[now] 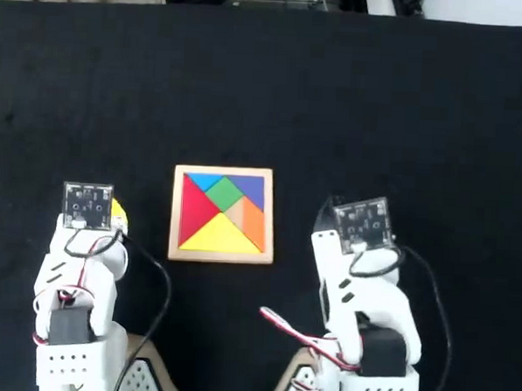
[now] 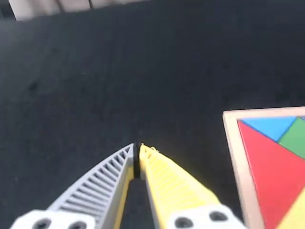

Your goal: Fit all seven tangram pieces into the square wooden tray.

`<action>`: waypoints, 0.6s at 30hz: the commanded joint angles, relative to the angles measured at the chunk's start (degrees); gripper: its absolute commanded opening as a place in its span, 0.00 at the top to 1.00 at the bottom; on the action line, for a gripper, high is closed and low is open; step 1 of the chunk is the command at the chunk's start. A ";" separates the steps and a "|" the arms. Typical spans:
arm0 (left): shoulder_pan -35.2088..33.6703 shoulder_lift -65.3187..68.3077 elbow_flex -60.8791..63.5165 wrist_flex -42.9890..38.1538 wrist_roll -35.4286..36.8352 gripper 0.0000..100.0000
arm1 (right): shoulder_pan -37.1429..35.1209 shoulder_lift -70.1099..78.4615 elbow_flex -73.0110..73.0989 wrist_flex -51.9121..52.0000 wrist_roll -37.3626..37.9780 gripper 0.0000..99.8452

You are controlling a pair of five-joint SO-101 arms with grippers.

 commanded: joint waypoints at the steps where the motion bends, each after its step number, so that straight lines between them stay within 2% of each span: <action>1: -0.13 -0.26 1.10 5.27 5.63 0.97 | 2.46 -4.00 0.13 2.11 -0.62 0.99; 4: -0.22 -0.26 1.10 9.32 6.24 0.97 | 7.38 -4.00 0.66 6.68 -0.62 0.99; 7: 0.04 -0.26 1.10 12.22 6.33 0.97 | 13.10 -4.00 4.35 5.19 -0.97 0.99; 10: -0.22 -0.35 1.10 16.44 6.33 0.97 | 13.54 -4.00 12.44 3.78 -0.79 0.99; 18: -0.04 -0.44 1.10 23.82 6.24 0.97 | 13.10 -3.21 12.53 15.65 -0.97 0.99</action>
